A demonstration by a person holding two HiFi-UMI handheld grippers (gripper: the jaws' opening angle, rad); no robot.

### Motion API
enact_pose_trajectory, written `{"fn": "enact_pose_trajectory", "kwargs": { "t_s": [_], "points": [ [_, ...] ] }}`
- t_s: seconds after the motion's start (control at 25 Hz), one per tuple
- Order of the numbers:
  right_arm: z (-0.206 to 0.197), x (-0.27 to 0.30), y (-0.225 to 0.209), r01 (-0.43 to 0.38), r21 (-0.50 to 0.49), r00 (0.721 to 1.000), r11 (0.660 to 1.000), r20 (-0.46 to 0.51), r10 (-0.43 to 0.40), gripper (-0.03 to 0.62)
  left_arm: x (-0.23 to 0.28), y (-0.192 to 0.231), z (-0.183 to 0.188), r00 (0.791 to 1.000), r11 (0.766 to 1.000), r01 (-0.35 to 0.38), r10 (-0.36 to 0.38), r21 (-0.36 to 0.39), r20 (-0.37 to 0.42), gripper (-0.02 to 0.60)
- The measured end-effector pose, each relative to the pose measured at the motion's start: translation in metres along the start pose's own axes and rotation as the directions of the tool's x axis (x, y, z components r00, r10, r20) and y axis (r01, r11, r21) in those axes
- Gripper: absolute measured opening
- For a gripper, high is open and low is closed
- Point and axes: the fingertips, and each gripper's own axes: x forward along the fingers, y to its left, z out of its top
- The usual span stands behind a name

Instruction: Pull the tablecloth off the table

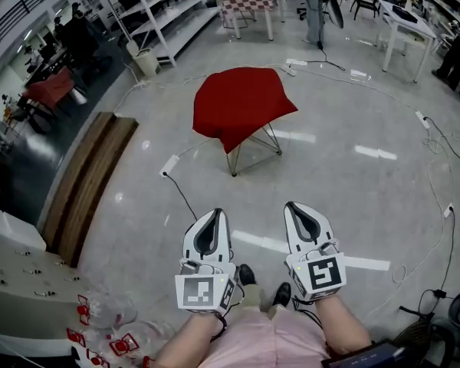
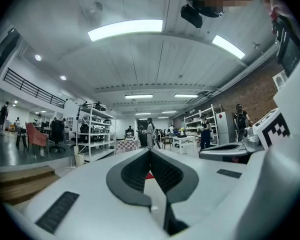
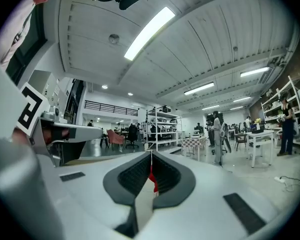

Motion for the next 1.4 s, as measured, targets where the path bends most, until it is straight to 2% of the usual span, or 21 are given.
{"fn": "enact_pose_trajectory", "kwargs": {
  "t_s": [0.24,0.56,1.0,1.4],
  "points": [
    [-0.018,0.034,-0.005,0.005,0.017,0.999,1.0,-0.04,-0.004,0.018,0.027,0.027,-0.015,1.0,1.0,-0.018,0.018,-0.009,-0.004,0.021],
    [-0.03,0.114,-0.019,0.008,0.023,0.996,1.0,-0.088,-0.006,0.018,0.093,0.078,-0.028,1.0,0.999,-0.005,0.005,-0.041,-0.013,0.021],
    [0.001,0.242,-0.016,0.014,-0.026,0.999,1.0,-0.052,-0.016,0.018,0.175,0.18,-0.014,0.999,0.998,-0.014,0.017,-0.061,0.047,0.021],
    [0.015,0.302,-0.02,0.068,-0.04,0.997,0.997,-0.021,-0.069,0.018,0.218,0.23,-0.014,0.997,0.998,0.023,-0.019,-0.057,0.072,0.021]
  ]
}}
